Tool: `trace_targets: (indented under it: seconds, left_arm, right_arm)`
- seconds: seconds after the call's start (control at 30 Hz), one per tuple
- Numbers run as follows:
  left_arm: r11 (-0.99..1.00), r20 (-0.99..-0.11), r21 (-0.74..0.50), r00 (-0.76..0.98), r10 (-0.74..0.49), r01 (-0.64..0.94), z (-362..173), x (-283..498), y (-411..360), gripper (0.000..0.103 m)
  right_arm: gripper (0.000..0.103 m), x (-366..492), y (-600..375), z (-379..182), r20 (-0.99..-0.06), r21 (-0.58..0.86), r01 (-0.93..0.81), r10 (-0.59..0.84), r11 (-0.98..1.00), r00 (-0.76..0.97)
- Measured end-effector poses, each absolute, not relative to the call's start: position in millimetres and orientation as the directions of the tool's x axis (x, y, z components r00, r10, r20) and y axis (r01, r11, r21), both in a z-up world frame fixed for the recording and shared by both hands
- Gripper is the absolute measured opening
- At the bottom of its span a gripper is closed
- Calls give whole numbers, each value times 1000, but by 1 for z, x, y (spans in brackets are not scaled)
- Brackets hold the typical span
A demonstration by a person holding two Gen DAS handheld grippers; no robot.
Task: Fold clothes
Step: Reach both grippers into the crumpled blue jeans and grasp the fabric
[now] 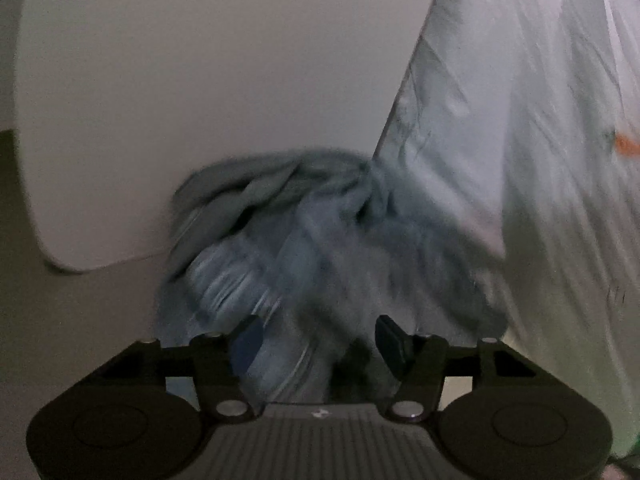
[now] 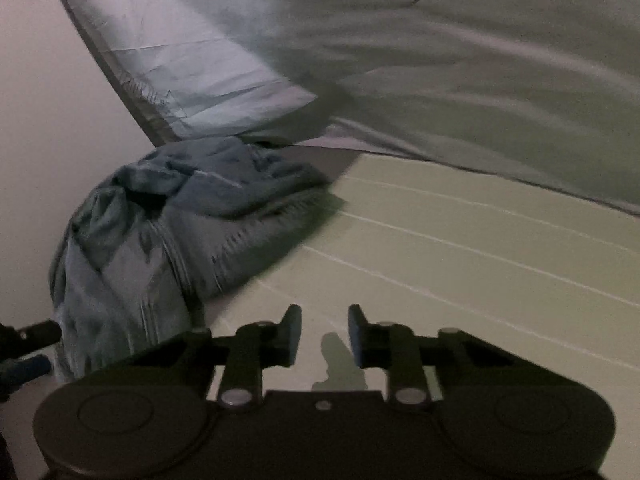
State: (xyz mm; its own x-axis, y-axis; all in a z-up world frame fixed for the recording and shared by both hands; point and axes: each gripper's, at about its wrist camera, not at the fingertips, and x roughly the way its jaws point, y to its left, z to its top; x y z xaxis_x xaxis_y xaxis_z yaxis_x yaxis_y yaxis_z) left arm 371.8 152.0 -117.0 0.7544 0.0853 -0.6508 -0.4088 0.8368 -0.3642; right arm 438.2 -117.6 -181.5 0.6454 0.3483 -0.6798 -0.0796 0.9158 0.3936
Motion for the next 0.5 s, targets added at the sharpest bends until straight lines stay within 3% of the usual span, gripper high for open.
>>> trace_targets:
  seconds: [0.1, 0.23, 0.27, 0.3, 0.33, 0.37, 0.4, 0.43, 0.5]
  left_arm:
    - [832, -626, -368, 772, 107, -414, -117, 391, 154, 62]
    - [851, -648, -291, 744, 161, -437, -124, 420, 154, 62]
    - [848, -661, -289, 734, 158, -443, -128, 424, 155, 62]
    - [850, -664, -295, 733, 145, -436, -131, 426, 155, 55]
    - [852, -668, -301, 732, 132, -428, -134, 428, 155, 34]
    - [854, -672, -305, 731, 121, -422, -136, 430, 155, 26]
    - [855, -675, -300, 728, 123, -423, -137, 429, 154, 22]
    - [856, -678, -295, 724, 125, -424, -137, 427, 153, 17]
    - [855, -682, -304, 723, 113, -420, -130, 418, 149, 14]
  right_arm:
    - [28, 466, -104, -190, -651, 439, -61, 364, 897, 666]
    - [58, 497, -97, -197, -631, 405, -41, 312, 913, 711]
    - [58, 505, -96, -199, -633, 408, -44, 317, 912, 706]
    - [59, 514, -96, -202, -637, 414, -50, 328, 909, 698]
    - [58, 520, -95, -204, -635, 436, -73, 363, 897, 681]
    - [52, 525, -93, -206, -631, 461, -99, 404, 882, 662]
    - [30, 528, -93, -207, -631, 471, -117, 427, 874, 648]
    - [16, 529, -93, -207, -632, 478, -131, 444, 869, 635]
    - [10, 525, -96, -202, -620, 486, -151, 461, 861, 635]
